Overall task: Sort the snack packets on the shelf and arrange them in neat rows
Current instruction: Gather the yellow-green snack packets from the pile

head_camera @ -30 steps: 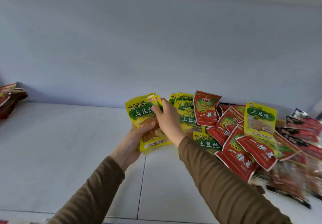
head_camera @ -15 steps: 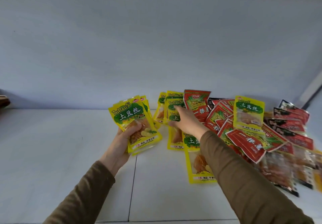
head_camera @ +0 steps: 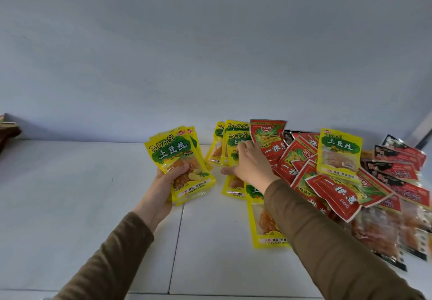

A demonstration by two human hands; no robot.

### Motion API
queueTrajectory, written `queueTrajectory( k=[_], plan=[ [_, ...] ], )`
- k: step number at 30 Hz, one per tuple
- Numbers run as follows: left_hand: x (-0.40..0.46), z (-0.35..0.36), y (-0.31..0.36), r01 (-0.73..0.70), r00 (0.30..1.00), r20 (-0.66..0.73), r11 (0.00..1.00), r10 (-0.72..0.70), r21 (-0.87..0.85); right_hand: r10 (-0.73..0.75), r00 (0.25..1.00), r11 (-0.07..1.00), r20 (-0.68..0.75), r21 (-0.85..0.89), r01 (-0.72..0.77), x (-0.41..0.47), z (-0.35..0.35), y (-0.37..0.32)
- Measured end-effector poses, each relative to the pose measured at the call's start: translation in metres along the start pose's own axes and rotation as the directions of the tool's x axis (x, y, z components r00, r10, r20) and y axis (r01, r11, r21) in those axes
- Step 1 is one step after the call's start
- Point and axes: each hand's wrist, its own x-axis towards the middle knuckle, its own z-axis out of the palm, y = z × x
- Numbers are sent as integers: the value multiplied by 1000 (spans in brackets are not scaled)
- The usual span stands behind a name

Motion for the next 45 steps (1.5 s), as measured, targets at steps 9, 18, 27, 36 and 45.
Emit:
queueTrajectory(
  k=[9,18,27,36,45],
  plan=[
    [-1,4,1,-23,999,-34,1000,24,16,168,928,755,-334,649,97,0,-9,-1],
    [-3,18,11,-89,994,-57,994,93,66,69,919,199,-389,908,369,1,-84,-33],
    [-13,44,15,-78,997,-3,995,78,68,-121,970,332,-211,912,240,-17,-36,-90],
    [-26,41,11,-62,994,95,997,56,55,-182,960,597,-214,752,281,-18,-28,-104],
    [-41,16,18,-126,991,-40,992,125,-23,-155,988,347,-12,936,66,-12,-24,-108]
  ],
)
